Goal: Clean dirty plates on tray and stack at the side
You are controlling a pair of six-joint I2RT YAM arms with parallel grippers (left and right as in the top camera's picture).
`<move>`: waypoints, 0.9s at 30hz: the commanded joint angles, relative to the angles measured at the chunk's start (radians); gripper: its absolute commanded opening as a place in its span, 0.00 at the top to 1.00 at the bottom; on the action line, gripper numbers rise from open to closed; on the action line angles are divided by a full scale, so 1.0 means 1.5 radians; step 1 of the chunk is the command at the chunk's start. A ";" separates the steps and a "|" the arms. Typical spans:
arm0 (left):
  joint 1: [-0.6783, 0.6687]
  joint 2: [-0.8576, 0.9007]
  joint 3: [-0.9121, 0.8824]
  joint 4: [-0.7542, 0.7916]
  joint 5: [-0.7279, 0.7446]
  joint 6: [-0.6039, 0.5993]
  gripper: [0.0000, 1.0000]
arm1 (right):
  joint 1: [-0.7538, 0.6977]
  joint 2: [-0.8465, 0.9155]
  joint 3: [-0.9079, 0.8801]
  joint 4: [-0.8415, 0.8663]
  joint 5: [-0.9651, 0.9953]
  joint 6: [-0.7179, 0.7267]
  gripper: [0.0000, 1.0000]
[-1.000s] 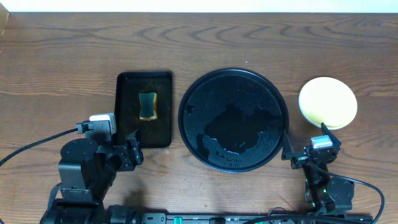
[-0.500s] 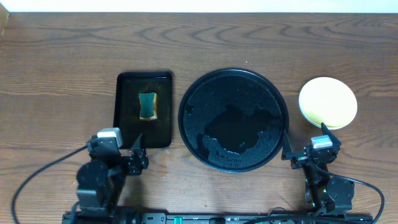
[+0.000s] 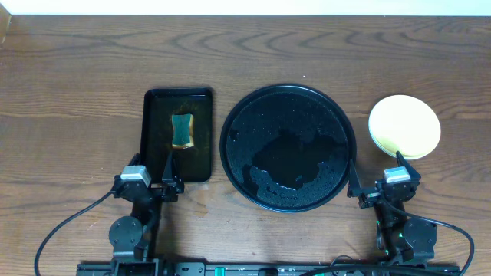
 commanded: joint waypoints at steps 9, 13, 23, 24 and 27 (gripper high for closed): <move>0.006 -0.006 -0.005 -0.075 0.011 0.096 0.20 | 0.002 -0.004 -0.001 -0.003 0.005 -0.007 0.01; 0.006 -0.006 -0.005 -0.076 0.012 0.096 0.20 | 0.002 -0.004 -0.001 -0.003 0.005 -0.007 0.01; 0.006 -0.005 -0.005 -0.076 0.012 0.096 0.20 | 0.002 -0.004 -0.001 -0.003 0.005 -0.007 0.01; 0.006 -0.005 -0.005 -0.075 0.012 0.096 0.20 | 0.002 -0.004 -0.001 -0.003 0.005 -0.007 0.01; 0.006 -0.005 -0.005 -0.076 0.012 0.096 0.20 | 0.002 -0.004 -0.001 -0.003 0.004 -0.007 0.01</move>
